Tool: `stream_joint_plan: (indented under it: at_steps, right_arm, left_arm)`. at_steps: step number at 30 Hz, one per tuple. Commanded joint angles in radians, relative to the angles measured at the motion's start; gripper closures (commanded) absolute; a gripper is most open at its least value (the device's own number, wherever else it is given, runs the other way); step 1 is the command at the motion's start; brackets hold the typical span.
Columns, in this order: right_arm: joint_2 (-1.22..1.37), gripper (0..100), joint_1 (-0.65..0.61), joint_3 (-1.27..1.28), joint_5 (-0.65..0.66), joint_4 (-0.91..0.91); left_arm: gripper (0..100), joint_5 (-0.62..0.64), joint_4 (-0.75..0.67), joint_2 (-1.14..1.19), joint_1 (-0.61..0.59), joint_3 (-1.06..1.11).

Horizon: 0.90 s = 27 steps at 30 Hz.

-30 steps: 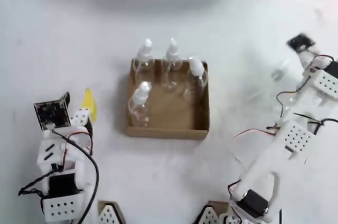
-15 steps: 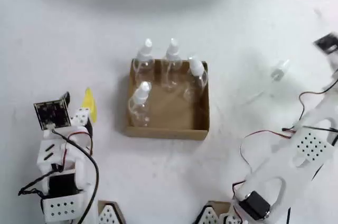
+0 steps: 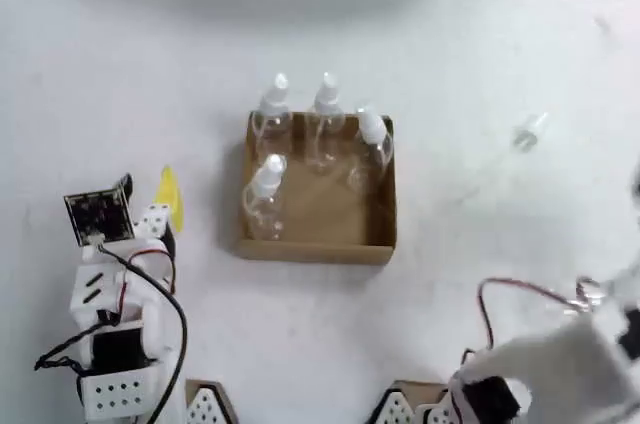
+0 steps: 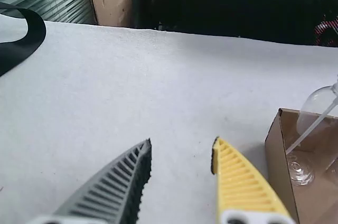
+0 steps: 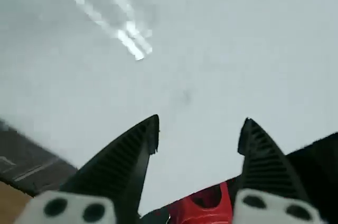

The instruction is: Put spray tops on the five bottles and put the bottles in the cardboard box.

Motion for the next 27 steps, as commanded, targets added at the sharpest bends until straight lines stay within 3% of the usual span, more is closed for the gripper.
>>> stream_joint_plan:
  at_steps: [1,4,9,16,20,27]
  right_arm:
    - [-0.354,84.0,0.179,0.384,0.425,0.024]
    - [-0.456,81.8,0.160,0.535,0.394,0.012]
    - [-0.559,69.7,0.002,0.744,0.247,-0.028]
    - [-0.730,70.4,-0.191,1.022,0.238,-0.054]
    - [-0.802,70.4,-0.260,1.223,0.235,-0.239]
    - [-0.849,70.4,-0.269,1.502,0.238,-0.605]
  left_arm:
    - [82,-0.011,0.000,-0.016,0.027,-0.008]
    - [82,-0.011,0.005,-0.016,0.042,-0.008]
    - [82,-0.011,0.008,-0.016,0.038,-0.008]
    - [82,-0.011,0.008,-0.016,0.038,-0.008]
    - [82,-0.012,0.005,-0.016,0.038,-0.008]
    - [82,-0.012,0.002,-0.016,0.041,-0.008]
